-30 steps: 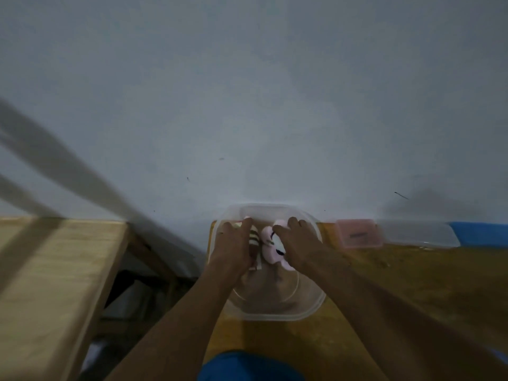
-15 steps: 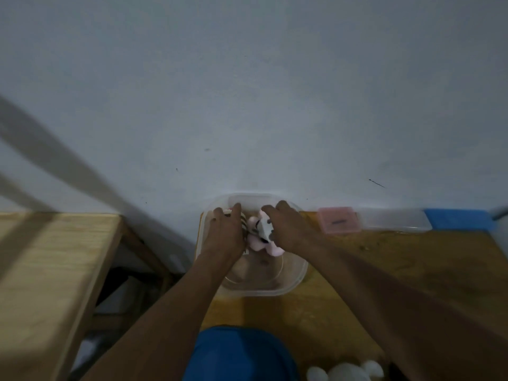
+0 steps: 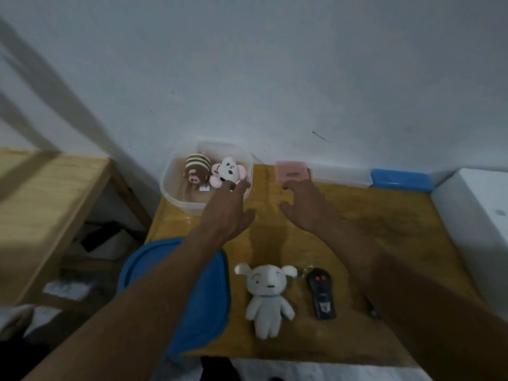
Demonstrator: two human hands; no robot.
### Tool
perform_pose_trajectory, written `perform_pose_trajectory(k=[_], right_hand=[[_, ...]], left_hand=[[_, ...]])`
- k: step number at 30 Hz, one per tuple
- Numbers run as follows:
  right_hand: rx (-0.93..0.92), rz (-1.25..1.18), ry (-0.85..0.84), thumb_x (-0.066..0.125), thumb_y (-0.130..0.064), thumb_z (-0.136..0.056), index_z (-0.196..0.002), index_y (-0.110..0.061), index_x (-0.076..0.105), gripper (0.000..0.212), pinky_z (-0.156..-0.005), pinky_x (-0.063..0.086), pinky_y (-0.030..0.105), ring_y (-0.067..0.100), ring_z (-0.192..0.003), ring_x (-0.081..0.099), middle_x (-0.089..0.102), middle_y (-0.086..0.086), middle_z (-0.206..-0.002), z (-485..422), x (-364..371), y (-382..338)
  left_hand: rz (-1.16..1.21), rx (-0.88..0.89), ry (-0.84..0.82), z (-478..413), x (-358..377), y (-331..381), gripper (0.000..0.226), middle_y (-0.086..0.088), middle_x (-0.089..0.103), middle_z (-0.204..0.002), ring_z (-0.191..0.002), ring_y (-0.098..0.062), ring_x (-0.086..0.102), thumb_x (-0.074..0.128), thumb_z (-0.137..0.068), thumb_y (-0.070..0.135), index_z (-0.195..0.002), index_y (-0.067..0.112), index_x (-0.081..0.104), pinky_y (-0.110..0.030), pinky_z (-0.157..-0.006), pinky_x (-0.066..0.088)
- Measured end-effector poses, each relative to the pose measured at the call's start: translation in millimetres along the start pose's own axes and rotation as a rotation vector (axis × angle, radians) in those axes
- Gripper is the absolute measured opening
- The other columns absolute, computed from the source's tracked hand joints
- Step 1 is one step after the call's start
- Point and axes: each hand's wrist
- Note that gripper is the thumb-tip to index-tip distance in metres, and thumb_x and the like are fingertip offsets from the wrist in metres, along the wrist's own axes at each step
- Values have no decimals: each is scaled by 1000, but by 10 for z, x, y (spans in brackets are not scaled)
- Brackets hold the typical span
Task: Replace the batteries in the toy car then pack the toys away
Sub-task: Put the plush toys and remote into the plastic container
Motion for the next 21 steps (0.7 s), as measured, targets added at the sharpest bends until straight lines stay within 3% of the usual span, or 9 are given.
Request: perform_pose_trajectory(k=[7, 11, 13, 17, 21], right_hand=[[65, 51, -127, 56, -38, -92, -135, -22, 47, 46, -74, 38, 28, 27, -108, 55, 45, 10, -133, 875, 136, 509], [158, 74, -279, 58, -47, -88, -140, -27, 36, 60, -93, 47, 42, 35, -116, 50, 35, 16, -141, 1228, 332, 693], [214, 30, -341, 62, -48, -84, -143, -30, 31, 69, -95, 47, 45, 39, -121, 44, 28, 16, -143, 1366, 405, 760], [266, -67, -384, 70, -47, -79, -147, -33, 21, 85, -99, 45, 43, 38, -127, 39, 27, 16, -145, 1520, 543, 845], [289, -85, -349, 73, -43, -78, -149, -31, 18, 90, -99, 44, 40, 35, -128, 38, 31, 19, -144, 1583, 648, 838]], left_hand=[[-10, -173, -180, 903, 564, 489, 73, -15, 32, -142, -120, -36, 47, 67, -84, 43, -146, 34, 29, -47, -92, 49], [-58, -279, -268, 1271, 799, 614, 89, -17, 18, -146, -126, -43, 40, 72, -77, 50, -148, 44, 18, -47, -95, 46], [-45, -313, -323, 1358, 865, 655, 102, -19, 11, -150, -129, -43, 38, 76, -73, 52, -151, 44, 11, -44, -95, 45], [-24, -323, -353, 1423, 1026, 639, 111, -24, 26, -145, -127, -40, 37, 77, -73, 48, -151, 42, -1, -41, -97, 41], [185, -337, -260, 1434, 1161, 551, 103, -9, 39, -145, -115, -28, 49, 82, -70, 35, -149, 43, 15, -32, -83, 44]])
Point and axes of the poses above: each hand's wrist, its own z-axis away from the middle knuckle, its own x-axis out of the palm, y = z × x
